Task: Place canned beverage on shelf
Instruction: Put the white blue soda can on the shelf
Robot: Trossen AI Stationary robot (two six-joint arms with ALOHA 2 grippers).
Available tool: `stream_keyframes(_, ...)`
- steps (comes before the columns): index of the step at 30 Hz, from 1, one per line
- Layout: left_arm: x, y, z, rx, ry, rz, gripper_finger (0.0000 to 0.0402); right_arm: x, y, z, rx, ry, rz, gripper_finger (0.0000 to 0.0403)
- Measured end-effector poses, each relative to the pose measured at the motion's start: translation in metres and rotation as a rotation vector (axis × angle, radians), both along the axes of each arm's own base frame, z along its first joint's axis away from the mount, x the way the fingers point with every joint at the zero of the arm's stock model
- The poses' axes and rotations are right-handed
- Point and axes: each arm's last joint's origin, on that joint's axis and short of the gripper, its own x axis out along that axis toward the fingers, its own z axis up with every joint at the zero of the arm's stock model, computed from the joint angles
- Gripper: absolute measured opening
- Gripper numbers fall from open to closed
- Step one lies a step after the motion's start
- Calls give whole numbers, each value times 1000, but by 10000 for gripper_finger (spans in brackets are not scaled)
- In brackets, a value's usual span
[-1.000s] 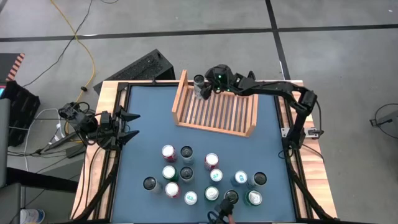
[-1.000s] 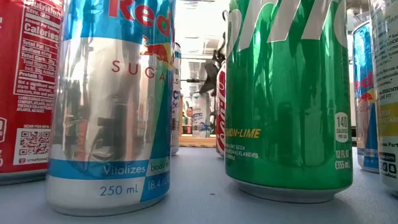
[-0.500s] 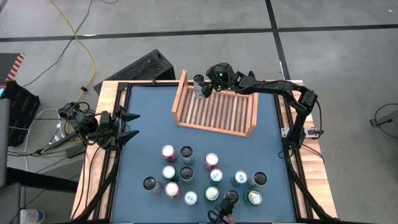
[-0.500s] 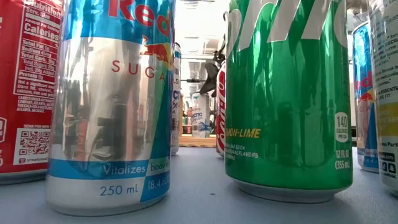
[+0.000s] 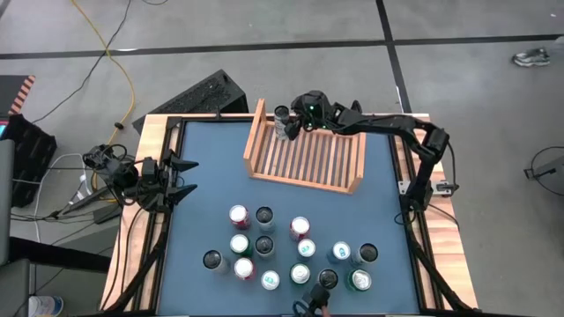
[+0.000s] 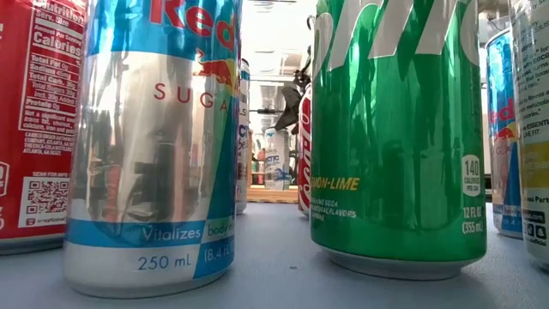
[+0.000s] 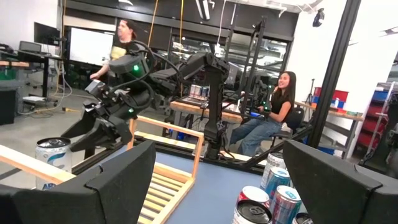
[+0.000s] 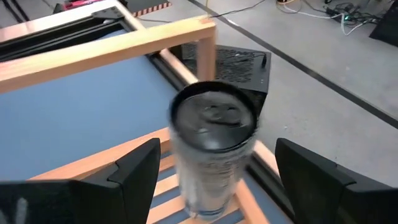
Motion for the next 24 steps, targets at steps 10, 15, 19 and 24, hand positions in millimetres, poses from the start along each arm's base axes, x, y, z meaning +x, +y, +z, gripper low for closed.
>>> stream_keyframes(10,0,0,0,0,0,0,341,-1,22,-28,-75,-64,9,306)
stream_keyframes(15,0,0,0,0,0,-1,341,-1,20,-22,-86,-118,0,306)
stream_keyframes(19,0,0,0,0,0,-3,341,2,18,-28,-73,-126,-11,306)
stream_keyframes(24,0,0,0,3,1,-1,341,5,14,-47,-30,-107,-19,306)
